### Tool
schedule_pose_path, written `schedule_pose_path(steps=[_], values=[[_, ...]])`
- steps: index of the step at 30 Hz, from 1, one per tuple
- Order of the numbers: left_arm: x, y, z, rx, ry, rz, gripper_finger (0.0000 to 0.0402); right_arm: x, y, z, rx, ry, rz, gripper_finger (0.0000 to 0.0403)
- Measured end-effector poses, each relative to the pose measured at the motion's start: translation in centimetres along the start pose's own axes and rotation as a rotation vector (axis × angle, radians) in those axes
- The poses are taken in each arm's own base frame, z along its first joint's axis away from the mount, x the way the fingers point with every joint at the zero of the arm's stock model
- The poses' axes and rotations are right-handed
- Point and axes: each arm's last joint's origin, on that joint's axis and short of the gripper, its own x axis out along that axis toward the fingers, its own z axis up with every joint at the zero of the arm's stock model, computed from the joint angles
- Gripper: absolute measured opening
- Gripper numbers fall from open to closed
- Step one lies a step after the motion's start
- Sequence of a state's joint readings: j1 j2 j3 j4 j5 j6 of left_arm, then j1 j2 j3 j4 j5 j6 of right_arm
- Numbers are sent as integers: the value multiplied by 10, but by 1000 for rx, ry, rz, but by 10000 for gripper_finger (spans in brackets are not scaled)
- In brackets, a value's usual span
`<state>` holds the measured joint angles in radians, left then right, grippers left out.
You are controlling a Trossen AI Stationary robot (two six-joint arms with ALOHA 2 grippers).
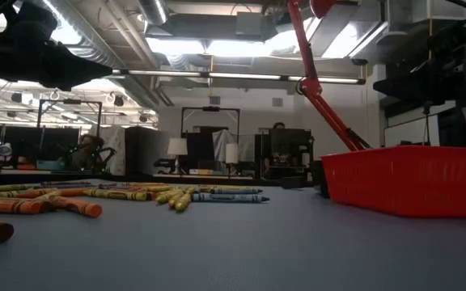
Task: Sort crayons
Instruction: Put the dark blue crayon into the blue bin
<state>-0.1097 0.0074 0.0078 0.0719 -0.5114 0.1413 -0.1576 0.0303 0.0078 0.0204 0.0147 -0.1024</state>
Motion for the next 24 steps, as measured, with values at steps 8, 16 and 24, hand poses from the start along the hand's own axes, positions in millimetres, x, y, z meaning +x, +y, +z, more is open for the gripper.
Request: schedule_pose_path(steps=[8, 16, 24], values=[[0, 0, 0, 0, 0, 0, 2, 0, 0, 0, 2, -5, 0, 3], [0, 0, 0, -36, 0, 0, 2, -1, 1, 14, 218, -140, 89, 3], [0, 0, 0, -61, 0, -1, 2, -5, -1, 30, 411, -306, 121, 56]])
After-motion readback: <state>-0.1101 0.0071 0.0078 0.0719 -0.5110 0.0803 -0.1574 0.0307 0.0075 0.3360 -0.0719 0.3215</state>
